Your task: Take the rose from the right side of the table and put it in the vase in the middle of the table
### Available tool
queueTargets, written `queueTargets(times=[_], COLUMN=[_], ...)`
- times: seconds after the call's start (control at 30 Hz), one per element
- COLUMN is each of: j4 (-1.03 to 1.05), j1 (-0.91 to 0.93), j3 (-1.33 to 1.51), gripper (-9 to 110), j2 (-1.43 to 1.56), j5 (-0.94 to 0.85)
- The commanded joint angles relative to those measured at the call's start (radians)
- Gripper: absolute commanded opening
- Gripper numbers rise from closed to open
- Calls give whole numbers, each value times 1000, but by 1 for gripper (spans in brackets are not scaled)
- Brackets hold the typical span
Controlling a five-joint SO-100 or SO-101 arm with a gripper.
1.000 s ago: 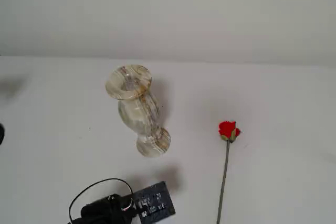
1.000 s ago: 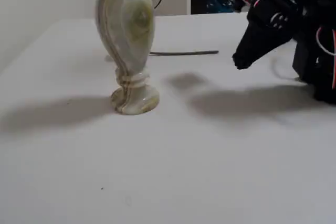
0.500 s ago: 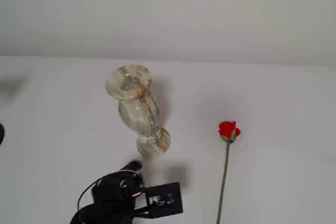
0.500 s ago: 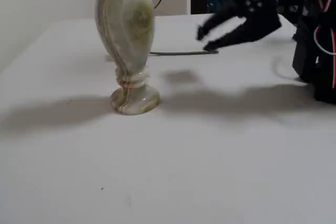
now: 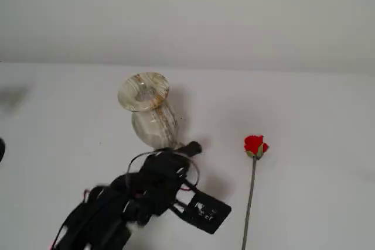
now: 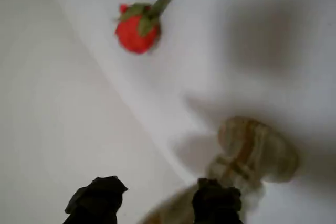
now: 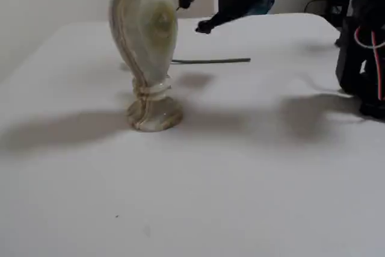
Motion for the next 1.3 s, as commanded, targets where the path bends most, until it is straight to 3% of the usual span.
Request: queueTargets(times=[0.0,0.47,0.77,0.87,1.0,1.27], j4=[41,259,532,710,960,948], j1=[66,167,215,218,212,172], j3=[-318,-916,-1457,-1793,-2513,-2520], gripper=[20,20,23,24,23,23], j2=[-319,-933,-1243,-1428,-1833,-1908], j5=[153,285,313,313,298,310])
